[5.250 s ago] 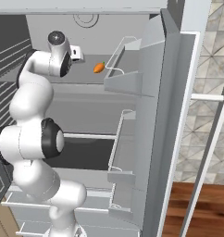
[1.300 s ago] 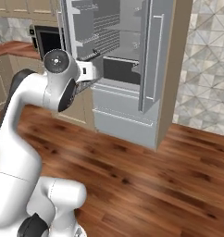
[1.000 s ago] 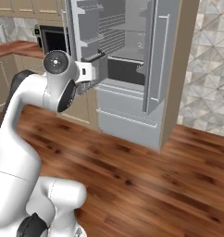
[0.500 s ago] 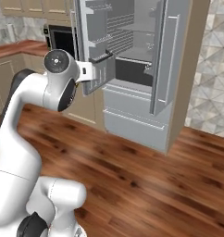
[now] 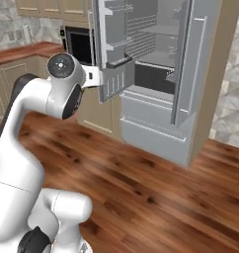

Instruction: Take the cheese, steak, and carrot from the fridge and place them on the plate on the dining counter to create an appetizer plate.

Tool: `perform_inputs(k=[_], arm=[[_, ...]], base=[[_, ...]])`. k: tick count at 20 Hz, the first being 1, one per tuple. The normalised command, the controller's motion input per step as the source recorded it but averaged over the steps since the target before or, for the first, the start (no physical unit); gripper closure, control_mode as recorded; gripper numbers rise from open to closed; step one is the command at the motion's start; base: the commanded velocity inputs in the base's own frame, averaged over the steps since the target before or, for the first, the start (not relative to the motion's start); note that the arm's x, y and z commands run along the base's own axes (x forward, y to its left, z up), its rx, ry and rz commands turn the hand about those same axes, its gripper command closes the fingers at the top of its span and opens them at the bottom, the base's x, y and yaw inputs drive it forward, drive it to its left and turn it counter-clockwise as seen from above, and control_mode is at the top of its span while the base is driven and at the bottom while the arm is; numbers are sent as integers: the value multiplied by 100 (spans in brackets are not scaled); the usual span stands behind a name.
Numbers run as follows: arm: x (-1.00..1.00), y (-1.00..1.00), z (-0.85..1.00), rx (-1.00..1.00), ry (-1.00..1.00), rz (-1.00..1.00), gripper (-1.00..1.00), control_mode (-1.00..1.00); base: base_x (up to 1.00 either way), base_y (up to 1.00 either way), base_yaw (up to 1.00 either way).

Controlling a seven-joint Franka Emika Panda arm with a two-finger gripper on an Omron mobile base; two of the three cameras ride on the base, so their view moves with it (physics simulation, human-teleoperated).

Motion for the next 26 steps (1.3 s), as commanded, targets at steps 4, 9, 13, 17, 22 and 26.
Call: perform_inputs(k=[4, 9, 13, 17, 22, 26], arm=[[0, 0, 0, 0, 0, 0, 100, 100], [0, 0, 0, 0, 0, 0, 100, 100], [0, 0, 0, 0, 0, 0, 100, 100], [0, 0, 0, 0, 0, 0, 100, 100], [0, 0, 0, 0, 0, 0, 100, 100], [0, 0, 0, 0, 0, 0, 100, 100]], base=[[-44, -99, 43], [-53, -98, 52], [-50, -100, 55], [-53, -100, 59], [-24, -54, 41], [-1, -40, 23]])
